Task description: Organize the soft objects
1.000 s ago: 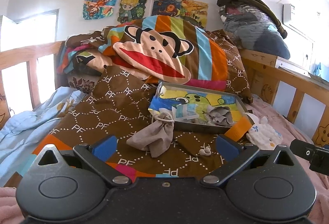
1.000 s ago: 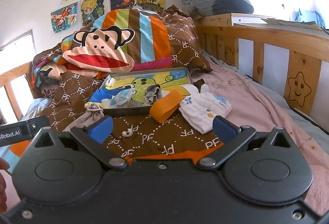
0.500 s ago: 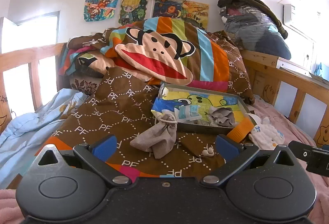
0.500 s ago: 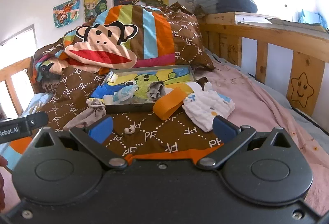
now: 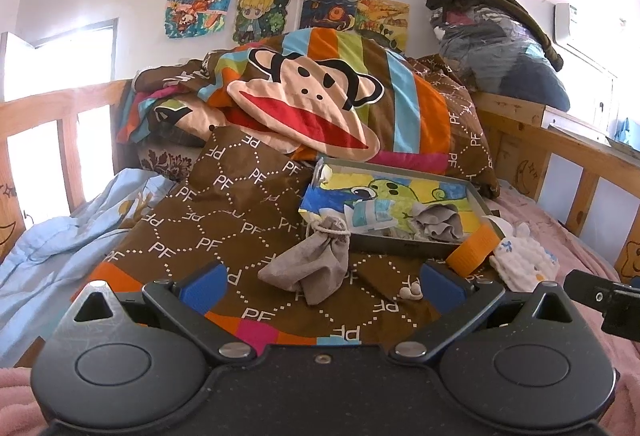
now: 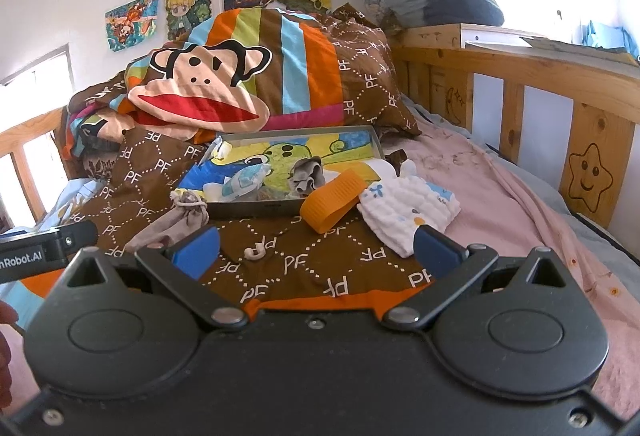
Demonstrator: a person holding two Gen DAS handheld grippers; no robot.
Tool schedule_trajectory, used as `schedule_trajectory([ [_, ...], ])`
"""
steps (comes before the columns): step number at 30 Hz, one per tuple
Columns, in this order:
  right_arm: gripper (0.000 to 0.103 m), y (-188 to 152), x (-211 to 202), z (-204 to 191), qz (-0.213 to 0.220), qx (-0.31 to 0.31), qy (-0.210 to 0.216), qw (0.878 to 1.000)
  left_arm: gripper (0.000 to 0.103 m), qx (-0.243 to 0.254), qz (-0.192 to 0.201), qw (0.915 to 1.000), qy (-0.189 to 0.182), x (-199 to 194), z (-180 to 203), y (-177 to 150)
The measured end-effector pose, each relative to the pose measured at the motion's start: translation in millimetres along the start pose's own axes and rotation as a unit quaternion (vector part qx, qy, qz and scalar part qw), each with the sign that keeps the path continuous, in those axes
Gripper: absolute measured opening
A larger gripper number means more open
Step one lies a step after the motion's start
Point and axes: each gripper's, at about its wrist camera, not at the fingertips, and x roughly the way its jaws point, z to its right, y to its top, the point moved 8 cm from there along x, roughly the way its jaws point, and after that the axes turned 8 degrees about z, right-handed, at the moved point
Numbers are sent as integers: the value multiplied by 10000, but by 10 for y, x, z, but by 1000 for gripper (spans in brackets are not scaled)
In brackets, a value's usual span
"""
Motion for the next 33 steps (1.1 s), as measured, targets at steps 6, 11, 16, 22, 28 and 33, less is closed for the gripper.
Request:
schedule_trajectory([
  [6, 103, -1, 13, 7, -13, 16, -12, 10000, 102, 21, -40, 10000, 3, 17, 5, -23],
  [11, 103, -7, 26, 22, -22, 37, -30, 10000, 102, 32, -49, 10000, -4, 21, 19, -38],
  [16, 103, -10, 34, 23, -33, 28, -34, 10000, 102, 32, -54, 10000, -8, 23, 20, -40],
  [22, 103, -12, 36, 24, -36, 33, -40, 10000, 102, 31, -54, 10000, -2, 23, 23, -41],
  [28, 103, -22, 43, 11, -52, 43, -60, 10000, 102, 38, -56, 10000, -4, 22, 27, -43],
  [33, 103, -23, 46, 11, -54, 46, -57, 10000, 102, 43, -57, 10000, 1, 27, 25, -43],
])
